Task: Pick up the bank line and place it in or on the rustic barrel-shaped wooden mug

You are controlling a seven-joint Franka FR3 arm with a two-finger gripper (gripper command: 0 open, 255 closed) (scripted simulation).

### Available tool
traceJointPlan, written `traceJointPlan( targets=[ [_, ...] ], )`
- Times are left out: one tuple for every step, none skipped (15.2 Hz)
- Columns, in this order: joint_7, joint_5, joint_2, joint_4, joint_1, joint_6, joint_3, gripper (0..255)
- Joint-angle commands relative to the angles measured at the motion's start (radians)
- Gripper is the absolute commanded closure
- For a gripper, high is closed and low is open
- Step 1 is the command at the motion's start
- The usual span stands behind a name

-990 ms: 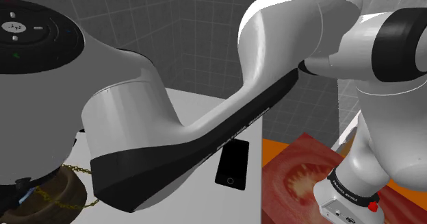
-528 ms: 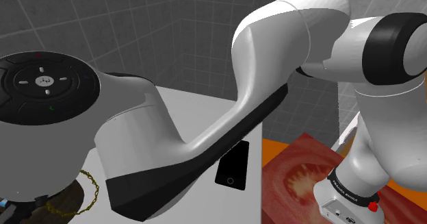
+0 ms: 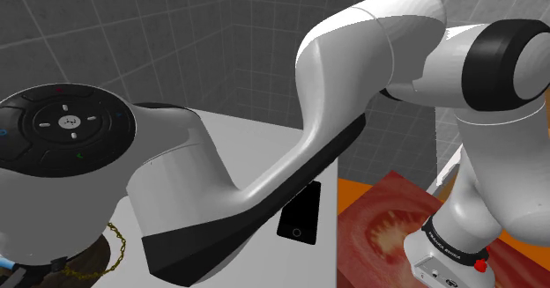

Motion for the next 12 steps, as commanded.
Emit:
traceJointPlan(
  targets=[
    [0.0, 0.001, 0.004, -0.004, -0.001, -0.002, -0.001, 255],
    [0.0, 0.001, 0.004, -0.004, -0.001, -0.002, -0.001, 255],
    [-0.001, 0.002, 0.002, -0.005, -0.002, -0.002, 0.0, 0],
    [-0.002, 0.001, 0.008, 0.002, 0.001, -0.004, -0.002, 0],
    [-0.002, 0.001, 0.007, 0.003, 0.002, -0.005, -0.001, 0],
    [-0.002, 0.001, 0.007, 0.002, 0.002, -0.005, -0.001, 0],
    [-0.002, 0.001, 0.007, 0.003, 0.002, -0.005, -0.001, 0],
    [0.0, 0.001, 0.004, -0.004, -0.001, -0.002, -0.001, 0],
    [-0.002, 0.016, -0.028, -0.028, -0.014, -0.009, 0.012, 0],
    [-0.005, 0.032, -0.059, -0.051, -0.027, -0.016, 0.026, 0],
    [-0.01, 0.049, -0.09, -0.072, -0.04, -0.024, 0.041, 0],
    [-0.014, 0.063, -0.114, -0.088, -0.051, -0.03, 0.052, 0]
  ],
)
